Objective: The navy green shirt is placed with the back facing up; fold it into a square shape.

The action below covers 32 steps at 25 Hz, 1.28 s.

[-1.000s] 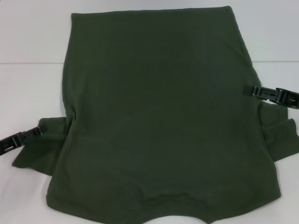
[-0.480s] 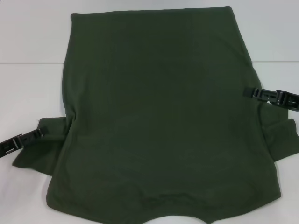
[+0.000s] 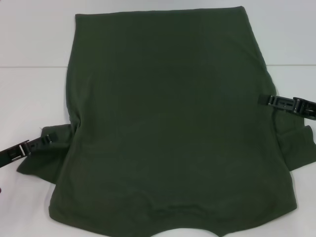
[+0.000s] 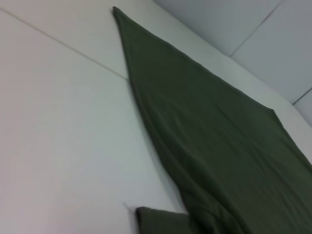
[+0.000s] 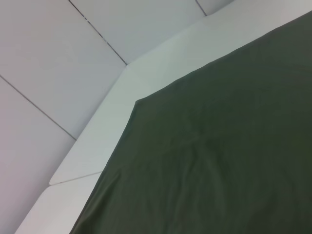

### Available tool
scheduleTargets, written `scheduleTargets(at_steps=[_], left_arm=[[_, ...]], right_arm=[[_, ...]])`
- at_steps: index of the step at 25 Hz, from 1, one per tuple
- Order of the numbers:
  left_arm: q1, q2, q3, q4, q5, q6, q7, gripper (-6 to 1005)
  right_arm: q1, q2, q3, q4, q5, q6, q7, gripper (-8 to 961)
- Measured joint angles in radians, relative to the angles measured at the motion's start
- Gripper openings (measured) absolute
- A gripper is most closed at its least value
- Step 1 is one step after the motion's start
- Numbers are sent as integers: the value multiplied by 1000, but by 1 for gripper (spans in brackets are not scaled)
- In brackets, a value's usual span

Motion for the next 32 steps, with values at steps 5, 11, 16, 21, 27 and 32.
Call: scheduleTargets(at_steps=[5,11,16,21,27,32], left_arm=[[14,1,-3,5,0,-7,-12,919],[11,1,3,6,0,-5,-15,893],[3,1,20,8,0,-2,-22,826],[5,2,26,9,0,0,-26,759],[3,1,27,20,0,1,-26,530],[3,-1,28,28,0,1,-26,320]], right_arm=[[-5,-1,0,1,0,1,0,853],[-7,-1,12,1,0,0,0,853],[-8,-1,17,1,0,-1,0,853],[-8,-1,21,1,1,-2,0,853],[-7,-2,26,1,2,-4,0,853],[-8,-2,27,1,2,-5,0,853]])
